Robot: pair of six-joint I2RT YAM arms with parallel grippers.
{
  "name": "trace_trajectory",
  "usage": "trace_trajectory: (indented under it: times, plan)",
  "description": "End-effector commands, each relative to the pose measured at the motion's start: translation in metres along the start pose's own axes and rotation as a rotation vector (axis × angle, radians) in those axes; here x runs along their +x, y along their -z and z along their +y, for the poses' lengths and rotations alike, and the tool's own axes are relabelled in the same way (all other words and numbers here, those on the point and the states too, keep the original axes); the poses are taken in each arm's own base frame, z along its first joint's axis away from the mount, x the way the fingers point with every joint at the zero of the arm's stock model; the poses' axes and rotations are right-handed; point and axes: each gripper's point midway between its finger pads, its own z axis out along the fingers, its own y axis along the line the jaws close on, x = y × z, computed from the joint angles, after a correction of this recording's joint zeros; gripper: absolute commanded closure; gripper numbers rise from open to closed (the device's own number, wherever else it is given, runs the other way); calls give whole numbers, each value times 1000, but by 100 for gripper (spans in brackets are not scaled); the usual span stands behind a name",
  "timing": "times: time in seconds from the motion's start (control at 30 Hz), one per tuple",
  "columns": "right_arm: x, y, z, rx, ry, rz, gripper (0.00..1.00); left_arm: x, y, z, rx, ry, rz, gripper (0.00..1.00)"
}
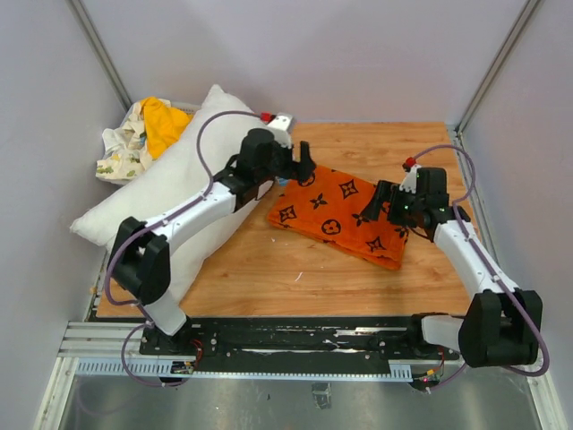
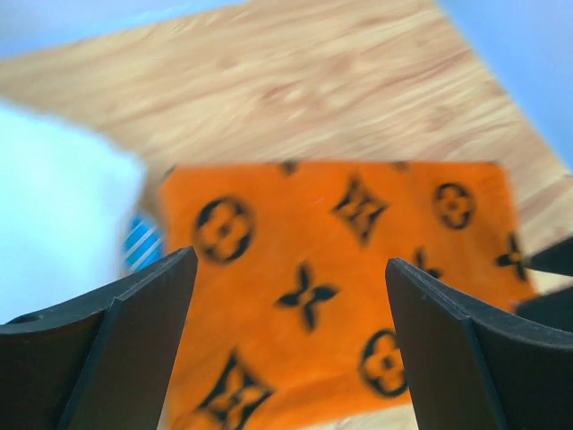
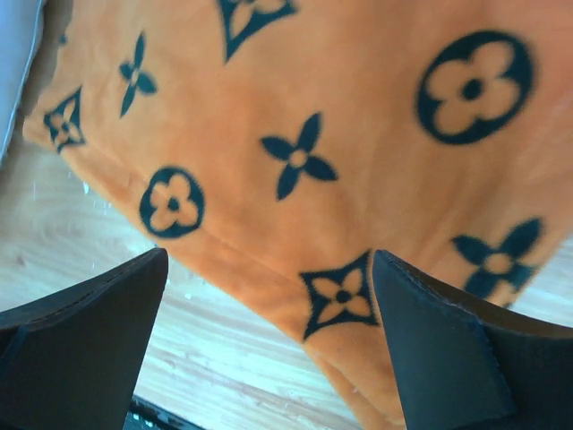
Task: Remove the pillowcase from the pillow
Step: Fold the pillowcase at the center of the board.
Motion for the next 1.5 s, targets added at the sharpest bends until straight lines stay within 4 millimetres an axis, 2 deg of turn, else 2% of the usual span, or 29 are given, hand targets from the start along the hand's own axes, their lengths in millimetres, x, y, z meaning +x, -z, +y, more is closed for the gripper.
trace_trajectory:
  times: [0.0, 0.07, 0.17, 0.23, 0.33, 0.47, 0.6, 0.8, 0.93, 1.07, 1.2, 1.37, 1.47]
  plan:
    - [-19, 9, -35, 17, -174, -72, 2, 16, -32, -58, 85, -121, 62, 9]
    - [-21, 12, -60, 18, -290, -120, 2, 21, -42, -87, 152, -137, 67, 9]
    - [-15, 14, -93, 54, -418, -165, 2, 29, -58, -113, 226, -142, 90, 9]
    - [-6, 11, -109, 95, -470, -184, 2, 30, -67, -125, 286, -131, 95, 9]
    - [11, 1, -119, 112, -531, -185, 2, 37, -77, -141, 366, -103, 102, 8]
    - [33, -11, -129, 98, -593, -151, 2, 77, -97, -126, 318, -80, 170, 8]
    - [44, -24, -135, 55, -644, -142, 7, 107, -101, -103, 249, -65, 212, 8]
    - [56, -45, -133, -37, -688, -127, 20, 134, -92, -61, 282, 140, 281, 8]
    - [67, -55, -129, -95, -707, -95, 25, 154, -87, -40, 212, 122, 319, 8]
    - [76, -64, -121, -121, -707, -61, 31, 166, -86, -32, 188, 117, 343, 8]
    - [76, -67, -115, -137, -700, -48, 51, 167, -88, -32, 186, 116, 352, 8]
    - [59, -58, -113, -126, -685, -51, 96, 157, -91, -33, 183, 97, 345, 8]
    - [46, -48, -114, -82, -680, -39, 99, 158, -94, -35, 183, 94, 348, 8]
